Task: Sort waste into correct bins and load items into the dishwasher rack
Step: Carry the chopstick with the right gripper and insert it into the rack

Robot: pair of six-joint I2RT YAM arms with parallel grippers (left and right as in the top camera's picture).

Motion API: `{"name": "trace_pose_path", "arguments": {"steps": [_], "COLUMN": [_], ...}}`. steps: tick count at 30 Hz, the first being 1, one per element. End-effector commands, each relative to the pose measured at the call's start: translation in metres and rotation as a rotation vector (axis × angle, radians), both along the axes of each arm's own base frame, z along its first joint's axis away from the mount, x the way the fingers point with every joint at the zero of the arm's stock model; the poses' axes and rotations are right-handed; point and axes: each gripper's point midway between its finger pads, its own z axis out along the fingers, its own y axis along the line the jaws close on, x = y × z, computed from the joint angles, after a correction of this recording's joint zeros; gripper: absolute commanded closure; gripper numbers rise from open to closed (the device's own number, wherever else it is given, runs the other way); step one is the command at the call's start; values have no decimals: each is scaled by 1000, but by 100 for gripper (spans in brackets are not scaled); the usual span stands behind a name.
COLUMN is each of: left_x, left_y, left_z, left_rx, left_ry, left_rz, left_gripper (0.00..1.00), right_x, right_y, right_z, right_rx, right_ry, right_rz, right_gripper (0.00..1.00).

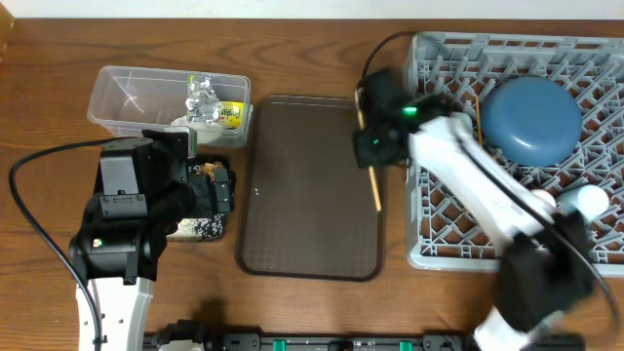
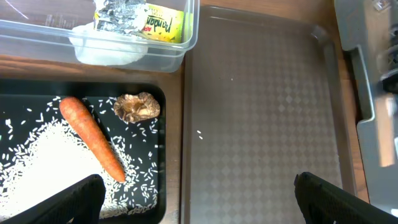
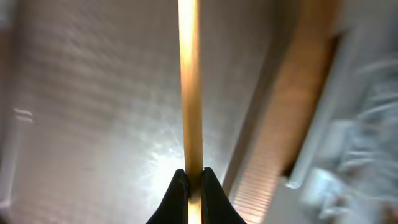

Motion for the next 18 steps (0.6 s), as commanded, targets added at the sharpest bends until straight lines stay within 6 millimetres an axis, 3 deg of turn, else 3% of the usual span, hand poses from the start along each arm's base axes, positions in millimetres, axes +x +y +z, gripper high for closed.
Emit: {"name": "trace_pose_path", "arguments": {"steps": [1,3,6,9,11,14,18], "left_x": [2,2,2,2,2,2,2], "left_y": [2,2,2,2,2,2,2], "left_z": [5,5,5,5,5,5,5], "left_rx": [16,16,16,16,16,16,16], "left_ry": [-16,-16,-15,-16,-16,-16,-16], "left_rz": [1,1,1,1,1,1,1], "left_gripper": [2,2,2,2,2,2,2], "right_x": [13,19,25,30,33,38,46], "right_y": [-43,-77,-133,-191,-219,-237,-229], "right_z": [61,85,104,105,96,73,32], "right_rx": [-25,-32,-44,-76,-80,-53,-44], "right_ry": [-181,-245,-295,-299,-276,-211,-105], "right_rz": [-58,-129,-252,-363,-415,-439,-375], "right_gripper": [99,99,99,99,99,99,99]}}
